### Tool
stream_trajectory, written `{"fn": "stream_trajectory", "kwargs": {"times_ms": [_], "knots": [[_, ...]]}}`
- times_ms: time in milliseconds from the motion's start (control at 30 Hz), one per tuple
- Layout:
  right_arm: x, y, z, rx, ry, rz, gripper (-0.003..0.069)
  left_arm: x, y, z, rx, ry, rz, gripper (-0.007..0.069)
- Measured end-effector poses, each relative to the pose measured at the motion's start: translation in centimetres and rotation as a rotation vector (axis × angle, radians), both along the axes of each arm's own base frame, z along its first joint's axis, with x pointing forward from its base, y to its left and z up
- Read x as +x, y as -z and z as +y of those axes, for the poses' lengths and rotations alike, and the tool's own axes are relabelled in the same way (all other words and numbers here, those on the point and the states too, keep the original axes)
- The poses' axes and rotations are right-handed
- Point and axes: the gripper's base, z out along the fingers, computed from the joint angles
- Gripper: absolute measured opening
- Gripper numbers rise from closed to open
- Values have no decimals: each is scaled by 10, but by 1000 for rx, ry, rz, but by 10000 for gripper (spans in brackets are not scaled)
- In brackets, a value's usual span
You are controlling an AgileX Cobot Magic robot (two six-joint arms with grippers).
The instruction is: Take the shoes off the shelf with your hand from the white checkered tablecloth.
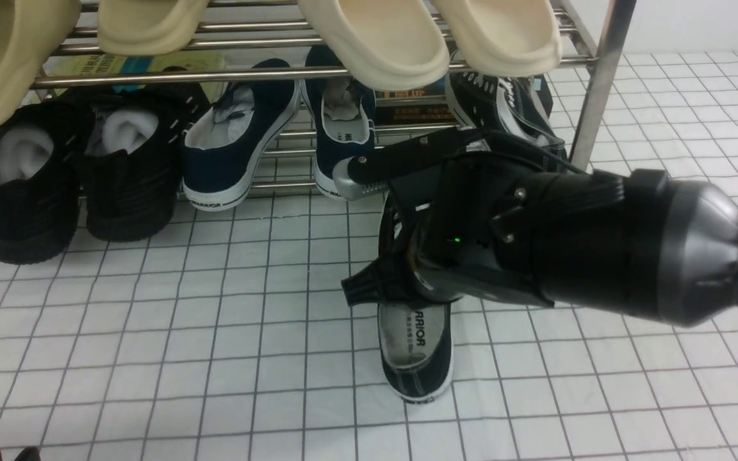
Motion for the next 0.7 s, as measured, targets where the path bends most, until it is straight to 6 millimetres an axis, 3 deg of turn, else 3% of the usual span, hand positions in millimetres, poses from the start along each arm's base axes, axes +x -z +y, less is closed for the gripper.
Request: {"fn": "stream_trajectory", "kwargs": {"times_ms": [167,333,533,700], "knots": [[-1,0,0,2,7,10,287,0,0,0,0,0,0,240],[0,-6,-3,-35,37,23,379,0,0,0,0,0,1,240],[0,-18,-6,-75,68,48,414,0,0,0,0,0,1,240],[-4,-13,-3,-59,76,117,451,0,0,0,0,0,1,240]]}}
